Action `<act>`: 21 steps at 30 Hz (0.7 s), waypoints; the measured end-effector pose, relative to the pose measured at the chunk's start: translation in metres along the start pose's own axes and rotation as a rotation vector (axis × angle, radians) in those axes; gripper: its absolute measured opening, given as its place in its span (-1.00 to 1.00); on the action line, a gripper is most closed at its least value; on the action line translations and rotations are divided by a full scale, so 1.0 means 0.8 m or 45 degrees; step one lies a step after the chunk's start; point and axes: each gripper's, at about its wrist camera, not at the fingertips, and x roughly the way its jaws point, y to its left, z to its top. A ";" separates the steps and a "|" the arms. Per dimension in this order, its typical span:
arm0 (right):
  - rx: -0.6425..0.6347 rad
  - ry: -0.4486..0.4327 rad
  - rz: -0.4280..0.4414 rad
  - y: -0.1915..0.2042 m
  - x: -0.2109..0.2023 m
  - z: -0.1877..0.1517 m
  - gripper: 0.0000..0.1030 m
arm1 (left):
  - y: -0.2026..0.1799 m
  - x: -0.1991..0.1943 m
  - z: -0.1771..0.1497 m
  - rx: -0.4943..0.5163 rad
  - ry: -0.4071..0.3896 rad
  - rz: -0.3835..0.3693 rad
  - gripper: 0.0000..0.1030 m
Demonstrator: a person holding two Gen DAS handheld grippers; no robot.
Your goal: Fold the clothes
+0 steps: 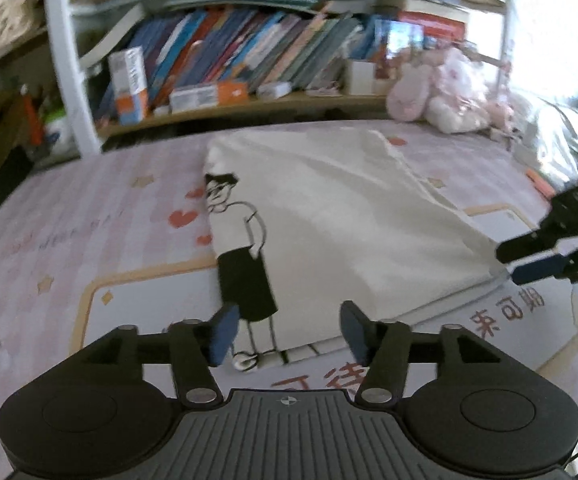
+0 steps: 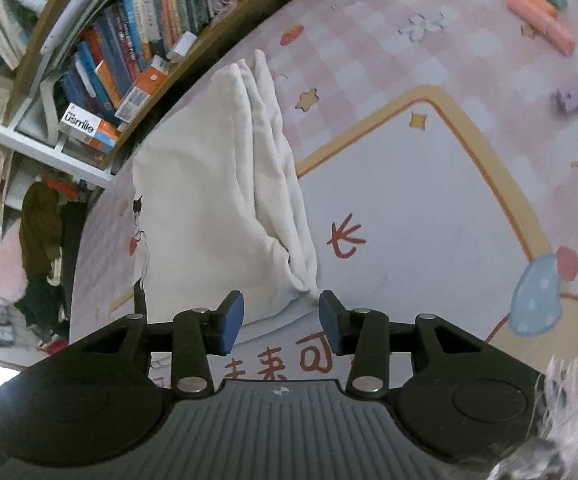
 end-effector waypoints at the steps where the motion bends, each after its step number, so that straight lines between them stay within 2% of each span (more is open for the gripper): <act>1: 0.017 0.004 0.005 -0.001 0.001 0.000 -0.23 | -0.003 0.000 0.000 0.019 -0.004 0.000 0.34; 4: 0.069 0.020 0.012 -0.005 0.004 -0.001 -0.23 | -0.012 0.000 0.002 0.085 -0.017 -0.003 0.54; 10: 0.177 0.018 0.026 -0.010 0.011 0.002 -0.28 | -0.028 0.001 -0.001 0.218 -0.032 -0.020 0.73; 13: 0.216 0.015 0.019 -0.011 0.015 0.005 -0.39 | -0.039 0.005 -0.003 0.299 -0.029 -0.024 0.75; 14: 0.224 0.018 0.010 -0.012 0.016 0.005 -0.58 | -0.042 0.006 -0.003 0.322 -0.028 -0.025 0.75; 15: 0.231 0.021 0.001 -0.013 0.017 0.006 -0.68 | -0.045 0.007 -0.004 0.345 -0.027 -0.022 0.75; 21: 0.303 0.019 0.059 -0.014 0.009 0.011 -0.73 | -0.059 0.015 -0.012 0.455 -0.030 0.017 0.75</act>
